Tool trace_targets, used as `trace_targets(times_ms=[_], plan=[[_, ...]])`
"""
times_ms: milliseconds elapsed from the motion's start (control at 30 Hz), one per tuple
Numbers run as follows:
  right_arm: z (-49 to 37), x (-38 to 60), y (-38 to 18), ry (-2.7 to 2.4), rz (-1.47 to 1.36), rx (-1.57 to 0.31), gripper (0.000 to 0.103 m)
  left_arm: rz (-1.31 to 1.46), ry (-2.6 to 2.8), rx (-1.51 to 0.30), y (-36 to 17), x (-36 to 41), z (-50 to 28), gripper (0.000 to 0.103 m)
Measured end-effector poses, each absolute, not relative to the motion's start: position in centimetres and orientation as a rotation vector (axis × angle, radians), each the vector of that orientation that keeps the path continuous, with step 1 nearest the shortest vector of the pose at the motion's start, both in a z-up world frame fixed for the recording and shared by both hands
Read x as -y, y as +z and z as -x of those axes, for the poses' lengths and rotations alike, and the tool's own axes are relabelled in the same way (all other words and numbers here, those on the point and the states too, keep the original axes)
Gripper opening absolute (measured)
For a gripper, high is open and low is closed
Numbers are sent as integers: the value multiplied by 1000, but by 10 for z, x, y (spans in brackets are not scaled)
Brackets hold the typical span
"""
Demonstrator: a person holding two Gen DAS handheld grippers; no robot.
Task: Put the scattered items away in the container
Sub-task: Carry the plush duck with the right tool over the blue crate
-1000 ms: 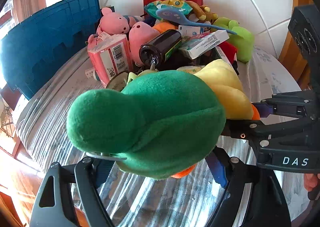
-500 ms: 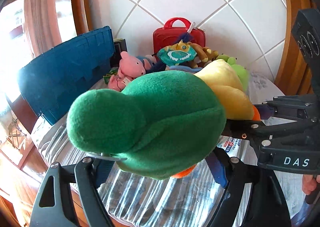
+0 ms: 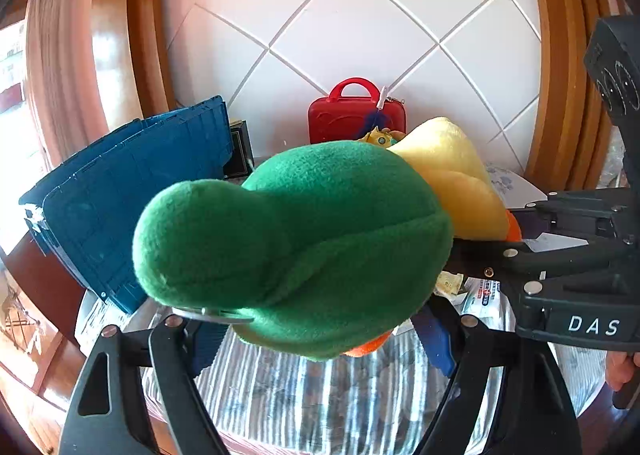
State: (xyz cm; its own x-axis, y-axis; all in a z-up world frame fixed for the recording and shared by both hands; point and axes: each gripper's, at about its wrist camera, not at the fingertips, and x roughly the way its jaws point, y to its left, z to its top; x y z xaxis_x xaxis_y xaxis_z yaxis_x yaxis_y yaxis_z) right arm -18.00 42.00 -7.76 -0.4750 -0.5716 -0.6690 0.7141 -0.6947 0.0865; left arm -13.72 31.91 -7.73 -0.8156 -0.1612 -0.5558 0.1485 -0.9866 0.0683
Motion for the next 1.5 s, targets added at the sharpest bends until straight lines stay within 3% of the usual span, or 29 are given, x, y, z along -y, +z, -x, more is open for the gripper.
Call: trace_targets(times_ms=[567, 1133, 1500], plan=[[128, -273, -45, -2357, -909, -254, 38, -868, -3011, 106, -50, -165, 109, 81], [238, -54, 44, -2327, -720, -231, 38, -696, -2919, 256, 51, 52, 206, 81], [294, 116, 49, -2248, -831, -277, 38, -855, -2833, 288, 52, 198, 260, 81]])
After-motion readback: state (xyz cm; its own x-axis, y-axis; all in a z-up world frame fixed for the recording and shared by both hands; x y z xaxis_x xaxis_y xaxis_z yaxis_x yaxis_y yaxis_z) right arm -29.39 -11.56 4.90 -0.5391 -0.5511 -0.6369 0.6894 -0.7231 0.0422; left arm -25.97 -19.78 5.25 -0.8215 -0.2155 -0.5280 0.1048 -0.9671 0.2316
